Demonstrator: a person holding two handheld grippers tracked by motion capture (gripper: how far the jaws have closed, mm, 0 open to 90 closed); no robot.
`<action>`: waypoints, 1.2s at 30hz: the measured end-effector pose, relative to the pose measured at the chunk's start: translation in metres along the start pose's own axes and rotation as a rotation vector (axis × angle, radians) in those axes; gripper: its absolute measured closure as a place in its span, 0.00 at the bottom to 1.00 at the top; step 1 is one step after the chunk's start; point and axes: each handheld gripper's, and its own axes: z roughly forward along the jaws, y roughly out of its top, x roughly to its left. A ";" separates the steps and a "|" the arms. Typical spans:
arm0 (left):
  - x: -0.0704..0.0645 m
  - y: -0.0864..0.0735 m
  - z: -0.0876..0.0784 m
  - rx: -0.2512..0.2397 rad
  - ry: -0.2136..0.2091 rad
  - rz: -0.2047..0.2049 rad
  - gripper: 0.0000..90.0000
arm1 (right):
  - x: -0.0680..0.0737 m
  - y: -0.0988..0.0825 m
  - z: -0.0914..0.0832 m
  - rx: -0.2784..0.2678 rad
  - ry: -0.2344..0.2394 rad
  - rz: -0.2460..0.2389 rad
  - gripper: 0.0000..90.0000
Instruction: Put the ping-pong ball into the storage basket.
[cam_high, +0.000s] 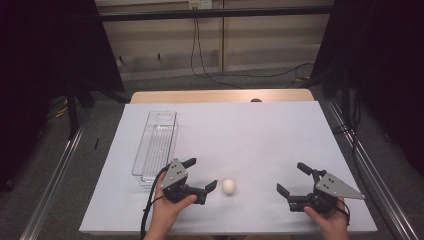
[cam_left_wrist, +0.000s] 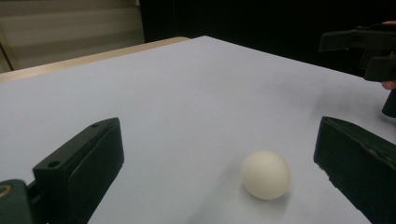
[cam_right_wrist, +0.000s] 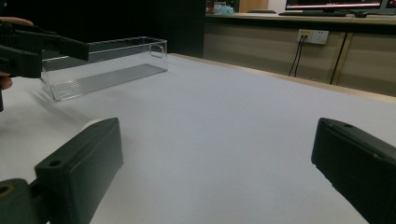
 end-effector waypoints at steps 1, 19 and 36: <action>0.000 0.000 0.000 0.006 0.002 0.005 0.02 | 0.000 0.000 0.000 0.000 0.000 0.000 0.02; -0.002 0.002 0.010 0.027 -0.022 -0.003 0.02 | -0.001 0.000 0.000 -0.001 0.001 -0.005 0.02; -0.005 0.004 0.018 0.049 -0.028 -0.006 0.02 | -0.001 0.000 0.000 -0.002 0.006 -0.010 0.02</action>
